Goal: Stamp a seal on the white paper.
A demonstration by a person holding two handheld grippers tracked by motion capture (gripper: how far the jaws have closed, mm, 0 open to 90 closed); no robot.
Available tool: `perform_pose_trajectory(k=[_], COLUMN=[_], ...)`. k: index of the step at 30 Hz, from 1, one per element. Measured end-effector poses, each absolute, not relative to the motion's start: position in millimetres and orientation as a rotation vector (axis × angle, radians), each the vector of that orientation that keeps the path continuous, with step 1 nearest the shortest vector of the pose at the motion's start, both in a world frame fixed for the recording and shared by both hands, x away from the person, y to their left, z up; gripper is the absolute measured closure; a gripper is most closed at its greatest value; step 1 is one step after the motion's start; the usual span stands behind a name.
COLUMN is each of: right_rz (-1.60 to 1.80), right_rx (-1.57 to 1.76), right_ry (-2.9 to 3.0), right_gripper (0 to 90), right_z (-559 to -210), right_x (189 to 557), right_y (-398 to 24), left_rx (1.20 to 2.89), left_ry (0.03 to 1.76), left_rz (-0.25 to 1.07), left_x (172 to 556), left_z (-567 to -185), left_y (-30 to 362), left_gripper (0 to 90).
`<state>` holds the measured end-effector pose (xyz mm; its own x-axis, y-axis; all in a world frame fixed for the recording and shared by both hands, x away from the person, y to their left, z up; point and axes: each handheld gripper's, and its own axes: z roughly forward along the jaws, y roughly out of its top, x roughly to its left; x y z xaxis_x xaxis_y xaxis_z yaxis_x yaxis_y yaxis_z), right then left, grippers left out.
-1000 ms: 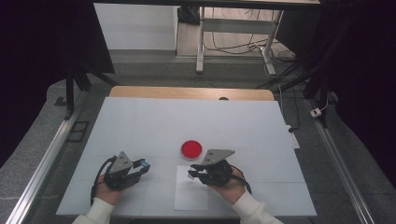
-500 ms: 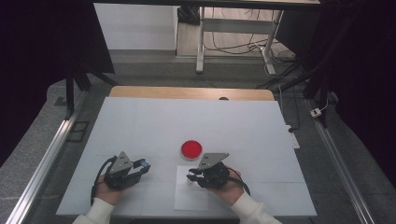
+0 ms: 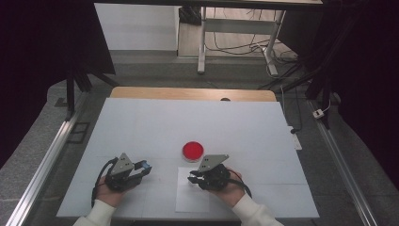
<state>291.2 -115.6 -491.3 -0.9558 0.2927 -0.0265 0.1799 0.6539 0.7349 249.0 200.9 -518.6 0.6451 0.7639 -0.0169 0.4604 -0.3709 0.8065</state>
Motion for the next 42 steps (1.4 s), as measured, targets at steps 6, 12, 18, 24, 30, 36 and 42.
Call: perform_pose_trajectory(k=[6,12,18,24,30,36,42], right_rz=[1.165,1.168,1.149,1.136,1.117,1.126,1.115], right_rx=[0.389,0.383,0.368,0.361,0.357,0.357,0.352], right_ry=[2.733,2.728,2.730,2.729,2.731,2.729,2.727], right_gripper=[75.5,75.5,75.5,75.5,75.5,75.5,75.6], right_z=[-494.1,-495.3,-496.2,-497.2,-497.5,-498.2,-498.0], right_x=[290.8,290.8,290.9,290.4,289.7,289.8,289.1], right_y=[-113.5,-112.2,-111.6,-110.5,-109.8,-109.6,-109.0], left_rx=[2.031,2.032,2.031,2.031,2.031,2.031,2.031], left_ry=[0.953,0.952,0.952,0.952,0.951,0.951,0.951], left_rz=[0.462,0.462,0.462,0.463,0.462,0.462,0.463], left_x=[248.9,248.9,248.8,248.6,248.5,248.6,248.5], left_z=[-518.5,-518.6,-518.5,-518.5,-518.3,-518.4,-518.4], left_y=[201.1,201.0,201.0,200.8,201.2,201.3,201.0], left_gripper=[65.5,65.5,65.5,65.5,65.5,65.5,65.5])
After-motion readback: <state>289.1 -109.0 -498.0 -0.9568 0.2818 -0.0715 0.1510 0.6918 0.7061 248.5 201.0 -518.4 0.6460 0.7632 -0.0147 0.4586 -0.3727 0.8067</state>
